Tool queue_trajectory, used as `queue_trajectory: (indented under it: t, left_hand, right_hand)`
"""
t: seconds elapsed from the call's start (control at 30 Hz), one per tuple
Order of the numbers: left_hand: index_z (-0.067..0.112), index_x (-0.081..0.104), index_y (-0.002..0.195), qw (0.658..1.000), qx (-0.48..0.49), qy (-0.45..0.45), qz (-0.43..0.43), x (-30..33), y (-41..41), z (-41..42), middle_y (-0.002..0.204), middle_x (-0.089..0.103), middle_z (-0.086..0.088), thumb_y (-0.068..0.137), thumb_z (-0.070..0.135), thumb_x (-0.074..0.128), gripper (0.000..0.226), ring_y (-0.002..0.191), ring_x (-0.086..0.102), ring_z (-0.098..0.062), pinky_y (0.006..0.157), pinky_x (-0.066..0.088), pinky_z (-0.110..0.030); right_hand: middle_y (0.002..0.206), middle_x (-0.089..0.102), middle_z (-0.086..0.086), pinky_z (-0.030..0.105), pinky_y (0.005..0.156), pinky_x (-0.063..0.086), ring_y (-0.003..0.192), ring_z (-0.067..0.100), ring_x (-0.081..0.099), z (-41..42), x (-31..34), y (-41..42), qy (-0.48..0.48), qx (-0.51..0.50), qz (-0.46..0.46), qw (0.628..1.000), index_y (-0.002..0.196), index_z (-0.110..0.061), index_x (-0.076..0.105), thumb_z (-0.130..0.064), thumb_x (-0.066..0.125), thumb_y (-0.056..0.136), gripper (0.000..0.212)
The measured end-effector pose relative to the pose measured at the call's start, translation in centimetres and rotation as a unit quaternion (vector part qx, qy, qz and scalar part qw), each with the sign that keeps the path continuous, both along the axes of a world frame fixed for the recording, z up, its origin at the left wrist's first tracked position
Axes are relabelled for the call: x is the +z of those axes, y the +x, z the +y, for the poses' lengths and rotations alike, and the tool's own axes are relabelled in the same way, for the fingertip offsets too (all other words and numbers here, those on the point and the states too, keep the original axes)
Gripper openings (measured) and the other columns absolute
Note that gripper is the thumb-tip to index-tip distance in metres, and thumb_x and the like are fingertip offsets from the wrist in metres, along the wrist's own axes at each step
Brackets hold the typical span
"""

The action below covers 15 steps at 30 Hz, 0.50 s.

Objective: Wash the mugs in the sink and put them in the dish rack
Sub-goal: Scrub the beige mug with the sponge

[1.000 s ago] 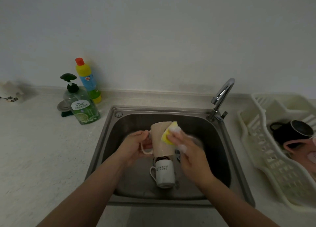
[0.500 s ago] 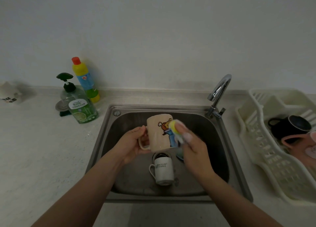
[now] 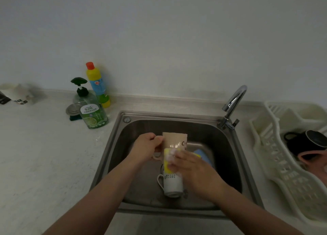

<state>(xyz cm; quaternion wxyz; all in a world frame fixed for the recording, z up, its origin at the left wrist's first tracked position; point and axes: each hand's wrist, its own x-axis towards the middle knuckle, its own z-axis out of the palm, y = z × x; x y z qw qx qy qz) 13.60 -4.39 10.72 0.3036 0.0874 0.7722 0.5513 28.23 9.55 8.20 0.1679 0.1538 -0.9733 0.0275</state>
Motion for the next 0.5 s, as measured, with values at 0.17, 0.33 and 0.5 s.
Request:
queue_trajectory:
  t: [0.17,0.33,0.5]
  left_hand:
    - [0.005,0.061,0.083,1.000,-0.001,-0.006,0.003,0.0,0.3,0.1,0.080,0.064,-0.014,0.097,0.024,0.058,0.024,0.082,0.067,-0.030,0.073,0.058,-0.059]
    - [-0.002,0.063,0.092,1.000,0.006,0.004,-0.014,-1.0,-0.1,-0.4,0.092,0.069,-0.020,0.099,0.024,0.055,0.028,0.088,0.070,-0.033,0.077,0.059,-0.054]
    - [0.006,0.060,0.088,0.989,0.016,0.099,-0.111,-1.2,-0.8,-0.9,0.081,0.068,-0.011,0.101,0.018,0.051,0.020,0.069,0.070,-0.020,0.056,0.058,-0.037]
  right_hand:
    - [0.127,0.063,0.012,0.047,0.092,0.052,0.116,0.030,0.061,-0.5,2.0,-2.3,-0.036,-0.092,-0.022,0.995,0.116,-0.010,0.068,-0.007,0.093,0.041,0.079]
    - [0.133,0.059,0.002,0.036,0.113,0.032,0.132,0.020,0.045,-0.7,0.0,-1.0,-0.035,-0.069,-0.011,0.997,0.125,-0.020,0.062,-0.012,0.093,0.046,0.085]
    - [0.148,0.042,0.000,0.037,0.111,0.036,0.140,0.022,0.036,-1.0,-1.1,0.2,-0.140,-0.061,0.022,0.988,0.136,-0.018,0.047,0.003,0.075,0.070,0.075]
